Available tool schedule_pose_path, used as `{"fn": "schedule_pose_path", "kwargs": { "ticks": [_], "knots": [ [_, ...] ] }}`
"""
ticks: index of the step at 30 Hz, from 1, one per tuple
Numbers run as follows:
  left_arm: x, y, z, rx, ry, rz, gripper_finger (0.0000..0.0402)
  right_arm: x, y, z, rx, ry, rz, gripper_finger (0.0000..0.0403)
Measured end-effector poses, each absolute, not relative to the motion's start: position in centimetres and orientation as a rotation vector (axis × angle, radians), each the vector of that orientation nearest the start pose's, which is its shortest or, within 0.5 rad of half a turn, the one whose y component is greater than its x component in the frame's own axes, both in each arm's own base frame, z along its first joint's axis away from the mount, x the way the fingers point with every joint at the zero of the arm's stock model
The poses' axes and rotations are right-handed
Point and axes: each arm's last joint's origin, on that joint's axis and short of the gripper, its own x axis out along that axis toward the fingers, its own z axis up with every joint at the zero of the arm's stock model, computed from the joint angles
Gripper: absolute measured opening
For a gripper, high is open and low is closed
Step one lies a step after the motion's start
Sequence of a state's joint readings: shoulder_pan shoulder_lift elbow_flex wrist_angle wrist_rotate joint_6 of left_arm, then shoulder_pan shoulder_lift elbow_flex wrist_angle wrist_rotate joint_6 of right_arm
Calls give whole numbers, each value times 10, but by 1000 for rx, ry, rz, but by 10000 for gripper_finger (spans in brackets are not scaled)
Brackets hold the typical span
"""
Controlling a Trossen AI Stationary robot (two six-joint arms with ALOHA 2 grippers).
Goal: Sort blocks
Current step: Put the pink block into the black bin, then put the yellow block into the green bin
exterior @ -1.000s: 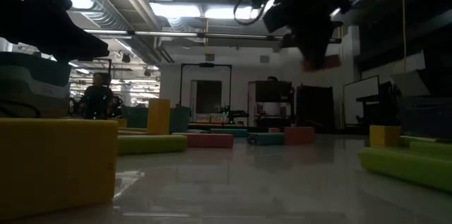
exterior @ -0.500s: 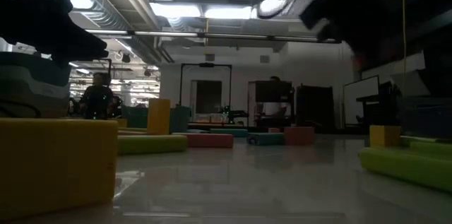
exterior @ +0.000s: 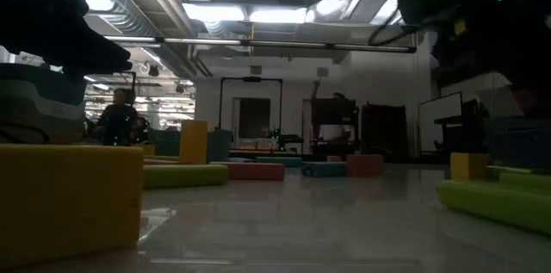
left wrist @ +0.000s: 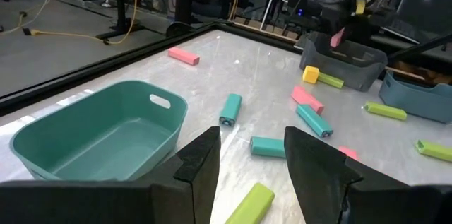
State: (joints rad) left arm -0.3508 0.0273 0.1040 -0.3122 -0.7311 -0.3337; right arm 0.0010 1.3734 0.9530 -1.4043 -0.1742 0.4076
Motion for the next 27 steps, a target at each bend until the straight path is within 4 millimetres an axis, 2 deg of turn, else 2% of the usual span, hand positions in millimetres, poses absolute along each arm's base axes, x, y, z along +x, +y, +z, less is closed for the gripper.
{"fn": "schedule_pose_path", "kwargs": {
  "ticks": [5,10,20,27],
  "knots": [
    [84,-10,168,-206,138,407,148,182,4,204,432,1877,-325,67],
    [85,-10,169,-214,125,405,148,176,4,196,415,1913,-346,72],
    [90,-14,182,-187,26,307,148,179,2,194,374,1875,-361,164],
    [106,-22,182,-90,76,243,148,179,3,194,387,1878,-351,185]
  ]
}}
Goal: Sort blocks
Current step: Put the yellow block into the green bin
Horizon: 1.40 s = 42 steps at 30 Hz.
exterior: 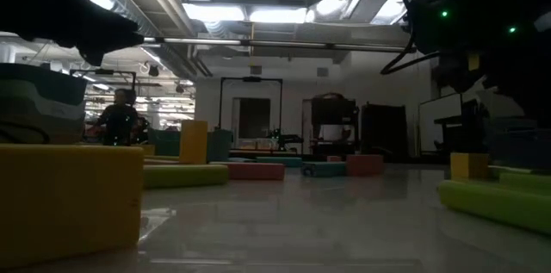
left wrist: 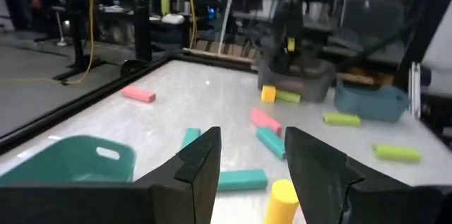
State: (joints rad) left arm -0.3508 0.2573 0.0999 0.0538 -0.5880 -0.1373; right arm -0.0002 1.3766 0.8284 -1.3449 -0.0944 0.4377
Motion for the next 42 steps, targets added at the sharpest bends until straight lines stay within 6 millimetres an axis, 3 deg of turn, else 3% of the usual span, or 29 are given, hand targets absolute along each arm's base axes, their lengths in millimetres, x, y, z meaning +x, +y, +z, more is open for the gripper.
{"fn": "schedule_pose_path", "kwargs": {
  "ticks": [3,8,16,21,29,37,42],
  "knots": [
    [113,-25,177,-32,152,220,148,179,3,195,389,1880,-350,185],
    [124,-31,184,-99,300,175,148,179,3,194,390,1880,-351,185],
    [146,-41,225,-22,627,169,148,179,3,194,391,1878,-352,186],
    [161,-46,242,-54,683,201,148,179,3,194,392,1877,-351,186],
    [167,-48,229,-276,739,325,154,181,3,194,393,1860,-347,186],
    [174,-48,204,-423,883,522,216,181,3,194,393,1858,-347,186],
    [180,-51,191,-418,985,498,242,181,3,194,386,1856,-352,186]
  ]
}}
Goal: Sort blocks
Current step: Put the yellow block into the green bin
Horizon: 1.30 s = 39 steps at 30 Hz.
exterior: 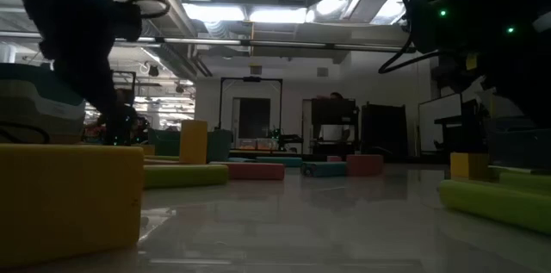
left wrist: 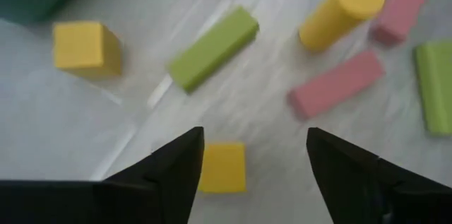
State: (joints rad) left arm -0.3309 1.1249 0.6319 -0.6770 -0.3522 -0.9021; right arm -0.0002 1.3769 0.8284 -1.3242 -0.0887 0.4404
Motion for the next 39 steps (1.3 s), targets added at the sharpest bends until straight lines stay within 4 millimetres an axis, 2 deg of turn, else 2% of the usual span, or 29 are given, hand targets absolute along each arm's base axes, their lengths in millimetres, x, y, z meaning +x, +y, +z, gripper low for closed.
{"fn": "schedule_pose_path", "kwargs": {
  "ticks": [8,24,28,35,39],
  "knots": [
    [184,-53,172,-354,1123,546,247,183,2,193,386,1837,-348,186],
    [182,-53,147,-322,1221,584,244,183,2,193,386,1831,-347,186],
    [183,-53,147,-303,1220,562,211,183,2,193,367,1828,-356,186],
    [188,-55,148,-259,1188,483,117,183,2,193,335,1828,-343,186],
    [189,-56,149,-273,1175,483,117,183,1,193,291,1826,-336,186]
  ]
}}
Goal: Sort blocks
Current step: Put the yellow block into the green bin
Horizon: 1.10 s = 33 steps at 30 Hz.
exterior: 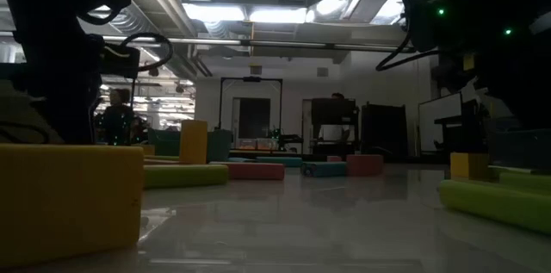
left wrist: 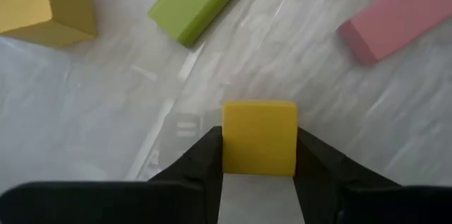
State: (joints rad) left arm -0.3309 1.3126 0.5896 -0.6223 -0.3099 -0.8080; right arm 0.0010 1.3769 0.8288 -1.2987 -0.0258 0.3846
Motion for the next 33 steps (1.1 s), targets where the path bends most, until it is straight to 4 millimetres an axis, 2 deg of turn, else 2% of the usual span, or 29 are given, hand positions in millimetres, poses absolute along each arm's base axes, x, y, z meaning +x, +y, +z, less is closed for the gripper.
{"fn": "schedule_pose_path", "kwargs": {
  "ticks": [7,13,16,20,25,30,33],
  "knots": [
    [196,-58,158,-293,1151,450,117,183,-1,193,189,1823,-316,186],
    [205,-61,184,-255,1076,348,124,185,-1,196,183,1814,-305,186],
    [210,-57,199,-207,1006,352,123,189,-1,200,180,1791,-296,186],
    [213,-40,211,-98,916,454,124,197,-1,208,149,1735,-259,186],
    [216,-8,214,28,883,658,128,208,-2,215,58,1639,-207,186],
    [219,31,217,-2,851,800,127,221,-5,217,-82,1508,-200,186],
    [220,51,220,-61,799,869,127,223,-6,217,-89,1488,-204,186]
  ]
}}
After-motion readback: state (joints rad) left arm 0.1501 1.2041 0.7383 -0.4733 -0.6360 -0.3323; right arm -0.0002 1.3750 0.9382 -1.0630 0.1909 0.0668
